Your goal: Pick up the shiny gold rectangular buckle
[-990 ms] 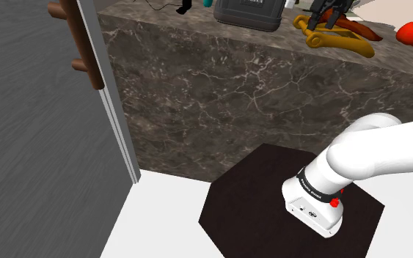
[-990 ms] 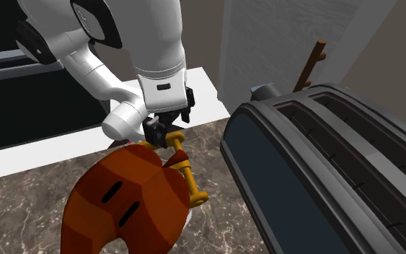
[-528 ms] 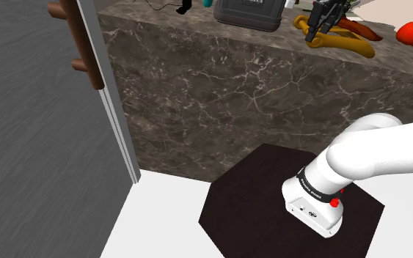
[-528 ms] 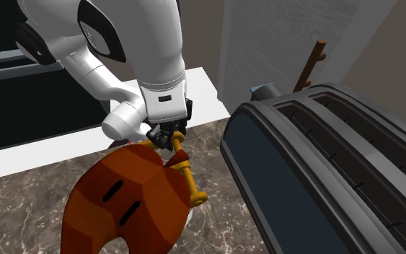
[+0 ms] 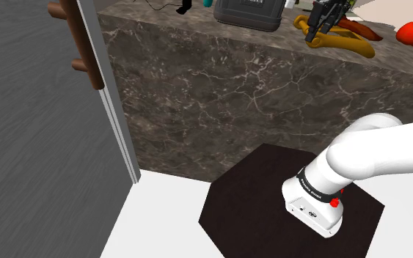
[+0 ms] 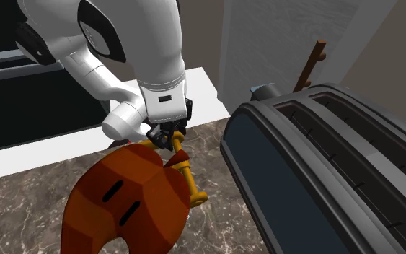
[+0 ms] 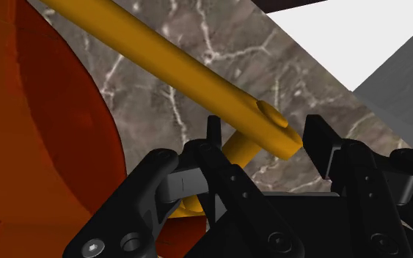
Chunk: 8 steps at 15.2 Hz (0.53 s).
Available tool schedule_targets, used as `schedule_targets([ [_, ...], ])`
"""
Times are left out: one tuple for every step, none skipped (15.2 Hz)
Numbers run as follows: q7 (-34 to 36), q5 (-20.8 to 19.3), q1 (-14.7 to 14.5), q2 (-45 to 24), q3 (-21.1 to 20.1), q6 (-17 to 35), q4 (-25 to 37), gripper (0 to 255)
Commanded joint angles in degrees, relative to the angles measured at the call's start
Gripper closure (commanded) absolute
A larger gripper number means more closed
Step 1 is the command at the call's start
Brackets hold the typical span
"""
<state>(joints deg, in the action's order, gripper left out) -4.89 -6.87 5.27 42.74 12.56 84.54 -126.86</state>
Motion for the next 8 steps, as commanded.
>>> schedule_targets([
  [0.0, 0.1, -0.1, -0.4, -0.1, -0.7, 1.0, 255],
  [0.0, 0.2, -0.1, -0.7, -0.1, -1.4, 2.0, 255],
  [0.0, 0.3, -0.2, -1.0, -0.2, -2.1, 2.9, 255],
  [-0.1, 0.3, -0.2, -1.3, -0.2, -2.8, 3.9, 255],
  [-0.1, 0.4, -0.3, -1.6, -0.3, -3.5, 5.0, 255],
  [-0.1, 0.5, -0.3, -1.9, -0.3, -4.1, 6.0, 255],
  [-0.1, 0.6, -0.4, -2.3, -0.4, -4.8, 7.0, 255],
  [-0.2, 0.6, -0.4, -2.6, -0.4, -5.5, 8.0, 255],
])
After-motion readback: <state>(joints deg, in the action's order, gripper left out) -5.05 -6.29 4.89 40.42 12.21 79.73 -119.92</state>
